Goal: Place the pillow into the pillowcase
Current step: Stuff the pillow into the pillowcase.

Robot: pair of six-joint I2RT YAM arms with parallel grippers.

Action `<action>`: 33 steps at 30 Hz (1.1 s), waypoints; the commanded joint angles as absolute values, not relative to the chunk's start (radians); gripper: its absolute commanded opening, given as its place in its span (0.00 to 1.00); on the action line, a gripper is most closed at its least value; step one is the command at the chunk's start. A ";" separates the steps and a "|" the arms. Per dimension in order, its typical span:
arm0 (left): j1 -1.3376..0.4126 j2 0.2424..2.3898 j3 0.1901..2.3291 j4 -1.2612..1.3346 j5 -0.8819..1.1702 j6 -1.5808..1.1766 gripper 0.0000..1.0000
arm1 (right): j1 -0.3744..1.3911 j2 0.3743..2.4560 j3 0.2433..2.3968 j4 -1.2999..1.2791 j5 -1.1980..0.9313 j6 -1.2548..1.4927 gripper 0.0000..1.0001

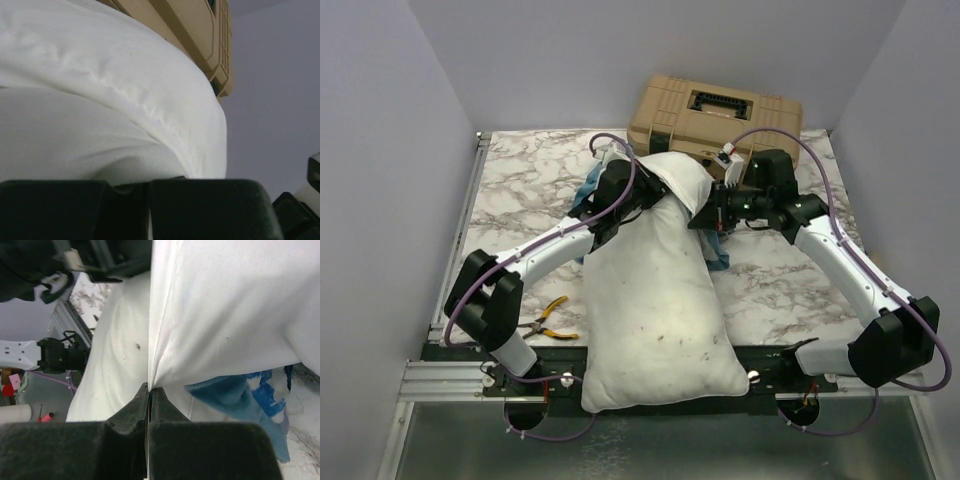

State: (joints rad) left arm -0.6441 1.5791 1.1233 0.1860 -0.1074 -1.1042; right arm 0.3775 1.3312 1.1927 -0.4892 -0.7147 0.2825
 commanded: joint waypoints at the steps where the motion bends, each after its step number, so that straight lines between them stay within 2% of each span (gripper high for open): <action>1: -0.602 1.624 1.201 0.327 -0.018 -1.038 0.00 | 0.388 1.336 1.153 -0.664 -0.690 0.217 0.01; 3: -0.602 1.620 1.208 0.212 0.083 -1.019 0.00 | 0.388 1.330 1.159 -0.694 -0.583 0.218 0.11; 4: -0.604 1.615 1.213 0.130 0.124 -1.002 0.00 | 0.388 1.320 1.172 -0.705 -0.530 0.220 0.25; 5: -0.606 1.606 1.219 0.033 0.151 -0.985 0.04 | 0.388 1.309 1.194 -0.718 -0.477 0.225 0.40; 7: -0.607 1.573 1.199 -0.129 0.179 -0.944 0.23 | 0.387 1.289 1.244 -0.742 -0.375 0.232 0.58; 9: -0.609 1.509 1.162 -0.263 0.184 -0.898 0.40 | 0.388 1.276 1.294 -0.755 -0.316 0.231 0.67; 11: -0.608 1.453 1.145 -0.377 0.186 -0.865 0.51 | 0.387 1.275 1.337 -0.761 -0.285 0.222 0.73; 15: -0.607 1.329 1.121 -0.499 0.163 -0.855 0.55 | 0.392 1.319 1.390 -0.731 -0.259 0.187 0.80; 19: -0.606 1.214 1.083 -0.547 0.080 -0.898 0.65 | 0.429 1.417 1.483 -0.698 -0.222 0.138 0.84; 27: -0.599 1.182 1.021 -0.587 0.034 -0.934 0.65 | 0.616 1.644 1.696 -0.630 0.077 0.044 0.86; 33: -0.598 1.190 1.022 -0.565 0.055 -0.923 0.61 | 0.632 1.769 1.799 -0.586 0.274 0.030 0.85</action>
